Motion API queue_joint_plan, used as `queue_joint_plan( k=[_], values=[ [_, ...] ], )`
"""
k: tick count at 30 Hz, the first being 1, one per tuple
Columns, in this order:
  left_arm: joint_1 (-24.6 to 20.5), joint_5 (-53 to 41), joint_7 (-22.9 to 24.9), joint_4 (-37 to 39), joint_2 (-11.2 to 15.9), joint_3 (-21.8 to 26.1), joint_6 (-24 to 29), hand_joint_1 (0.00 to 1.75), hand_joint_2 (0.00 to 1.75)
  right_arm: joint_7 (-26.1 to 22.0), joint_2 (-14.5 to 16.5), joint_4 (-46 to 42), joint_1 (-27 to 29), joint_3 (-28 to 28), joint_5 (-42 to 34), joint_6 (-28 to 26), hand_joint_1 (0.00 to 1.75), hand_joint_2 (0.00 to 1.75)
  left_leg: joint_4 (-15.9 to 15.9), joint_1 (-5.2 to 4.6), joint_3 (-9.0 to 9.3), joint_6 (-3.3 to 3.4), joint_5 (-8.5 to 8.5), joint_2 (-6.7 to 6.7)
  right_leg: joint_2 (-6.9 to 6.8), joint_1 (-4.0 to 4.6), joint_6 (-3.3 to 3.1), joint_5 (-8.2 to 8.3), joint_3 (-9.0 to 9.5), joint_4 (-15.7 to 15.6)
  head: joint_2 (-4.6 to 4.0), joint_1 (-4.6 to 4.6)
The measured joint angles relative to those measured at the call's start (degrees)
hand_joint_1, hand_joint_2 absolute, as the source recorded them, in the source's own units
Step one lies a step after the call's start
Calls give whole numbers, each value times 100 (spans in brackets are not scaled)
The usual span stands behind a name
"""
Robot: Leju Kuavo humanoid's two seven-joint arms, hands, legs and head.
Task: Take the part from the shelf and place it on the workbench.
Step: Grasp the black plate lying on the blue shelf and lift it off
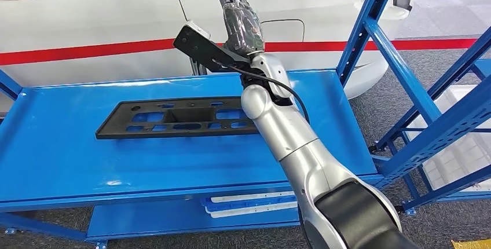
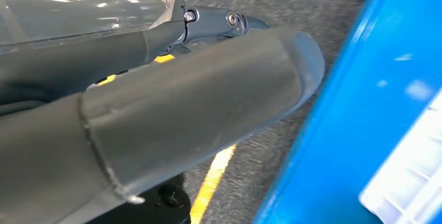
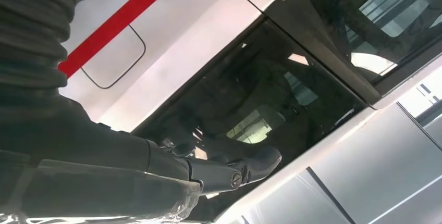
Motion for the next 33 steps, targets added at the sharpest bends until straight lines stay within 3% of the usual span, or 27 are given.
queue_joint_plan(
  k=[2,3,5,9,10,12,17,24,33],
  values=[
    [53,-68,470,21,32,30,100,0,0,-2,-1,4,-9,19,-45,18,0,175,-574,-38,206,88,253,4,5,24,42,-66,47,1,1,-3],
    [69,-122,835,36,41,35,214,0,0,-3,-1,6,-8,32,-78,33,0,175,-656,-55,246,122,260,3,5,39,64,-90,46,10,1,-4],
    [95,-279,1899,85,48,34,558,0,0,-6,0,5,-4,75,-173,77,0,175,-681,-70,281,130,300,-3,0,68,102,-120,40,28,2,-9],
    [125,-916,4644,192,33,-89,1000,0,0,8,1,-51,37,283,-349,172,0,175,-690,-98,276,133,294,-13,-8,74,116,-137,50,-7,1,-1],
    [130,-1062,5175,211,21,-146,989,0,0,10,1,-77,52,339,-363,197,0,175,-691,-100,276,142,282,-13,-9,74,120,-143,50,-20,1,0],
    [142,-1238,5781,233,-13,-240,883,0,0,13,1,-126,84,416,-371,230,0,175,-693,-100,276,147,269,-13,-10,74,131,-155,51,-32,1,2],
    [160,-1533,6456,274,-154,-553,493,0,0,-8,1,-285,259,628,-355,337,0,175,-693,-106,280,157,255,-25,-14,59,141,-164,26,-37,1,2],
    [164,-1571,6547,279,-237,-726,521,0,0,-242,1,-506,591,1022,-61,427,0,175,-690,-109,292,166,263,-27,-20,43,149,-156,72,-35,1,-1],
    [164,-1722,6483,279,-284,-736,674,0,0,-624,-14,-803,1803,2622,425,475,0,175,-692,-86,298,150,250,-24,-19,48,136,-168,70,-35,0,-3]
  ],
)
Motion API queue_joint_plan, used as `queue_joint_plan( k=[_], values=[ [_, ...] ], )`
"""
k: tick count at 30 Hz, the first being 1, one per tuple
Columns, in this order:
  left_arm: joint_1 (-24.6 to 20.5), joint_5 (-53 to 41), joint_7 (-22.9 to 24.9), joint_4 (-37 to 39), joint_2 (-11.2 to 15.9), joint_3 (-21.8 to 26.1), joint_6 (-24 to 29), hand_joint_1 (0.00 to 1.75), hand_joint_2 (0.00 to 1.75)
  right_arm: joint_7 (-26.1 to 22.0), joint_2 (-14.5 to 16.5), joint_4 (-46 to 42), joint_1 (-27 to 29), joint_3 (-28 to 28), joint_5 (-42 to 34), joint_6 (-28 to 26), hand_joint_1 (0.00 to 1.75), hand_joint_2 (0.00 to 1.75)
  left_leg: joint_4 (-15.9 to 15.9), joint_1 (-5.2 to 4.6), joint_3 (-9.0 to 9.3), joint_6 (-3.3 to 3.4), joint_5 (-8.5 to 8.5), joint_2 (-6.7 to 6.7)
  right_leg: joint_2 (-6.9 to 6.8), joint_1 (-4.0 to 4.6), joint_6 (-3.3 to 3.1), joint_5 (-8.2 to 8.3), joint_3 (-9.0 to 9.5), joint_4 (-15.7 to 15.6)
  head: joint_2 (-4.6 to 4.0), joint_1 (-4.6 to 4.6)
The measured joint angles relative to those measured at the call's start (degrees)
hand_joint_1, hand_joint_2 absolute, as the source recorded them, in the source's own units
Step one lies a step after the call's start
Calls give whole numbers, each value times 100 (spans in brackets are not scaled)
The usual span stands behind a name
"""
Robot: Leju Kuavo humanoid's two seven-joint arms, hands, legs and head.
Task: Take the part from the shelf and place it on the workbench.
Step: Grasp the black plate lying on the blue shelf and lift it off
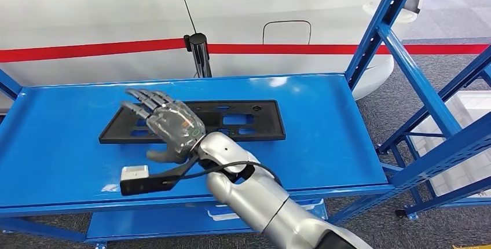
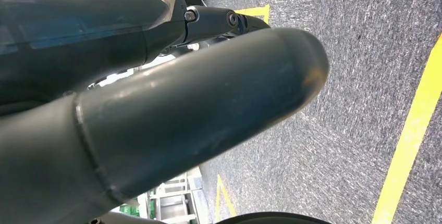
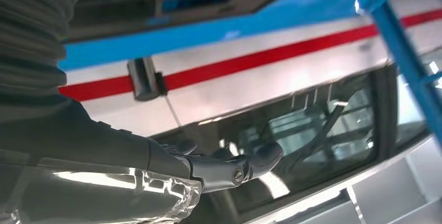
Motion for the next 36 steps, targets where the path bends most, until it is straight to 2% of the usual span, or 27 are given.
queue_joint_plan(
  k=[10,14,18,26,31,36],
  values=[
    [0,-117,-13,0,-3,-87,55,0,0,-58,-41,33,172,571,-49,187,0,175,-3,17,9,-17,-11,0,0,15,-15,-11,-28,0,0,2],
    [0,-189,-42,-2,0,-88,207,0,0,3,2,386,320,859,-54,183,0,175,-1,17,8,-17,-11,-1,0,14,-15,-10,3,0,0,0],
    [0,-277,-66,-2,8,-89,245,0,0,217,15,862,325,941,-71,-54,0,175,-2,17,8,-17,-11,-1,0,15,-15,-11,1,0,1,1],
    [0,-350,-96,-2,29,-88,341,0,0,754,13,1667,15,711,-16,-620,0,175,-2,17,14,-17,-11,-1,-1,15,-15,-11,-26,0,1,2],
    [0,-354,-82,-2,32,-88,400,0,0,766,13,2069,-186,379,-130,-968,0,175,0,17,14,-17,-9,-1,-1,14,-13,-9,12,1,1,2],
    [0,-354,-85,-2,33,-87,417,0,0,700,13,2232,-298,169,-220,-1058,0,175,1,17,14,-17,-9,-1,-1,14,-13,-8,20,1,1,1]
  ],
)
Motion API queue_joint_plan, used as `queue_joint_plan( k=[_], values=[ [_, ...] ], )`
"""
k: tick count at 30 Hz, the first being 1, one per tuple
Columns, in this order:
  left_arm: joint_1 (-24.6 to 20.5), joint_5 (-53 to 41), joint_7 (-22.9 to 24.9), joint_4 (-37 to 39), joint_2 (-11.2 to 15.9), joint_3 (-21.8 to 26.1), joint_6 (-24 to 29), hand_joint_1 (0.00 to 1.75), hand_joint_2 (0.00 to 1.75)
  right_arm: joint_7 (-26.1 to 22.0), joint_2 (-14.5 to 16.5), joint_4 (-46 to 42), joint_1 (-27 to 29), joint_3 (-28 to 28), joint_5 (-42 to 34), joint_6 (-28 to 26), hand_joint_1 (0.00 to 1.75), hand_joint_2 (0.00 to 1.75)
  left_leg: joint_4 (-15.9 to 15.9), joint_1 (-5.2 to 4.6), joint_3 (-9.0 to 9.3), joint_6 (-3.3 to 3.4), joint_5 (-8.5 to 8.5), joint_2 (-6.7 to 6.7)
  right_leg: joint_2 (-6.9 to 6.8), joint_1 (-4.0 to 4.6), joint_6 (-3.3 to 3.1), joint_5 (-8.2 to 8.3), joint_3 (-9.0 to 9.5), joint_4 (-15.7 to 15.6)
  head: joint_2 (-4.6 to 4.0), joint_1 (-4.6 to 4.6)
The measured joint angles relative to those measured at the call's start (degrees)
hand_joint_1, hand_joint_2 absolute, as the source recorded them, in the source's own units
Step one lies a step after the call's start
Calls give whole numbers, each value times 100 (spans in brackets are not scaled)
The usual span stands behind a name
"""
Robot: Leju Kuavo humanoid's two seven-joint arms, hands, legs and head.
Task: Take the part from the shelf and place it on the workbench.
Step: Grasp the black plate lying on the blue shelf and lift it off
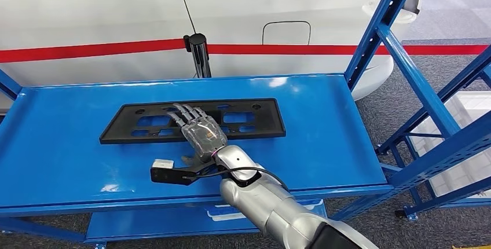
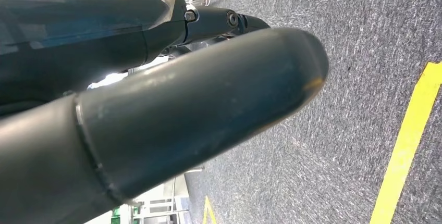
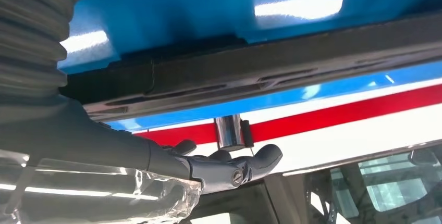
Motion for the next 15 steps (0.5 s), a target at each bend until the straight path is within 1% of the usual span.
queue_joint_plan(
  k=[7,8,11,12,15],
  values=[
    [0,-12,-71,0,0,3,-4,0,0,-15,0,92,-61,-167,-9,-85,0,175,-1,3,0,0,0,0,0,3,-1,0,-1,0,-1,0],
    [1,-16,-80,0,0,3,-5,0,0,-15,0,109,-66,-181,7,-113,36,175,-1,3,0,0,0,0,0,4,-1,0,-1,0,-1,0],
    [0,-25,-101,0,0,3,-9,0,0,-8,0,151,-71,-203,83,-199,167,175,-1,4,0,0,0,1,0,6,-1,0,-1,0,-1,0],
    [0,-38,-114,0,1,3,-8,0,0,-4,0,165,-71,-204,124,-232,175,175,-1,4,0,0,0,1,0,6,-1,0,-1,0,-1,0],
    [1,-118,-215,0,9,3,54,0,0,0,0,213,-65,-221,264,-343,175,175,-1,4,0,0,0,0,0,6,-1,-1,-1,0,-1,0]
  ],
)
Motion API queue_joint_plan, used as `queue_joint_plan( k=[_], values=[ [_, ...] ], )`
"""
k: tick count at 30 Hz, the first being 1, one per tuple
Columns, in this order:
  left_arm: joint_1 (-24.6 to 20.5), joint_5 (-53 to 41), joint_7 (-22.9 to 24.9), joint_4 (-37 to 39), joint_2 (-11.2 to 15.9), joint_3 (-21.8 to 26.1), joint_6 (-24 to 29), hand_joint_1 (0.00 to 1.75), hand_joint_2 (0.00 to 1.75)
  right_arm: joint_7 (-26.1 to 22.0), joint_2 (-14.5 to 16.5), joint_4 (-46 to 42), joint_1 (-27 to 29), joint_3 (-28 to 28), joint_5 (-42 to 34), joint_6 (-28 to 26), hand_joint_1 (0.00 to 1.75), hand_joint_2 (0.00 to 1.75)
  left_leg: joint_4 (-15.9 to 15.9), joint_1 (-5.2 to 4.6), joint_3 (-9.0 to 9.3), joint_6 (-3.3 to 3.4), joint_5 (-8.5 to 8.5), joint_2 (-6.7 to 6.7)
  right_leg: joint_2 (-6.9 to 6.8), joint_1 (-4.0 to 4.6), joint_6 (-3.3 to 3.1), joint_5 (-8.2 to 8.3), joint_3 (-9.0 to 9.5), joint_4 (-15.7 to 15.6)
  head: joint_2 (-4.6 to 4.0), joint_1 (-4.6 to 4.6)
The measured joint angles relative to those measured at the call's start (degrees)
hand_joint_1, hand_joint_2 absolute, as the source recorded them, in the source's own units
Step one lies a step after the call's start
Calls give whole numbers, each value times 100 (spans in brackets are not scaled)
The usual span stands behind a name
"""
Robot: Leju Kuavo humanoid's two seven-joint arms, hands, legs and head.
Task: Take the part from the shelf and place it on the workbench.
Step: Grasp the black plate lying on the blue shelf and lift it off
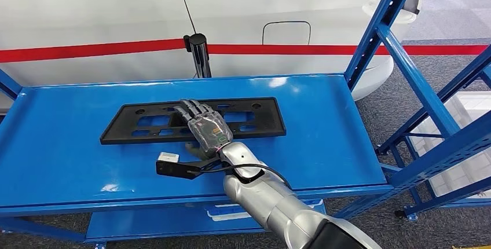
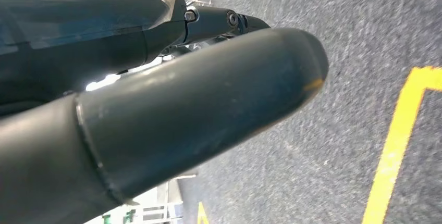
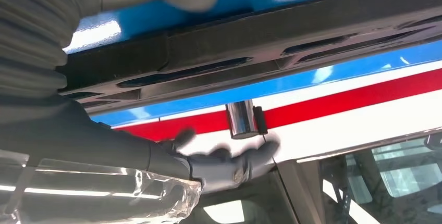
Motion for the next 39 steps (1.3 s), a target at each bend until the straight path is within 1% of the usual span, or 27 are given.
queue_joint_plan(
  k=[4,10,22,24,26,29,33,35,36,37,39],
  values=[
    [0,-89,-284,0,41,0,218,0,0,-5,0,59,32,-57,143,-113,175,175,0,0,0,0,0,0,0,0,0,0,1,0,0,0],
    [3,-93,-449,0,85,0,318,0,0,-15,0,93,40,-110,216,-187,175,175,0,1,2,0,0,0,0,1,-1,-1,-1,0,1,1],
    [4,-96,-502,0,120,0,338,0,0,-20,0,93,-14,-157,266,-210,175,175,-2,2,32,-10,-18,2,0,2,-7,-8,-20,-2,0,0],
    [6,-89,-638,0,124,4,414,0,0,-19,0,93,-13,-162,320,-217,175,175,-2,2,33,-10,-17,2,0,2,-7,-8,-20,-2,1,0],
    [9,-76,-892,0,133,12,523,0,0,6,-1,93,-4,-169,450,-257,175,175,-2,3,33,-11,-17,2,0,2,-7,-8,-19,-2,1,0],
    [10,-40,-1237,-1,166,28,602,0,0,118,-2,93,37,-171,724,-384,175,175,-1,3,33,-11,-17,1,0,2,-8,-8,-19,-1,0,1],
    [10,47,-1563,-3,207,116,627,0,0,280,-2,92,98,-167,1073,-530,175,175,-1,3,33,-11,-18,0,0,3,-8,-9,-19,-1,1,-1],
    [11,183,-1895,-5,213,182,651,0,0,354,-3,84,129,-167,1241,-617,175,175,-1,3,33,-11,-18,1,0,3,-8,-10,-21,-1,1,0],
    [11,386,-2263,-11,214,247,637,0,0,387,-8,62,156,-171,1344,-703,175,175,-1,3,33,-11,-18,2,0,3,-8,-10,-22,-2,1,0],
    [11,698,-2845,-20,214,356,581,0,0,406,-20,8,200,-189,1454,-823,175,175,-1,4,33,-11,-18,2,0,3,-6,-11,-23,-2,0,1],
    [10,1469,-4549,-37,199,707,306,0,0,361,-66,-237,340,-283,1663,-1068,175,175,-1,4,32,-11,-18,2,-1,3,-2,-14,-24,-2,1,1]
  ],
)
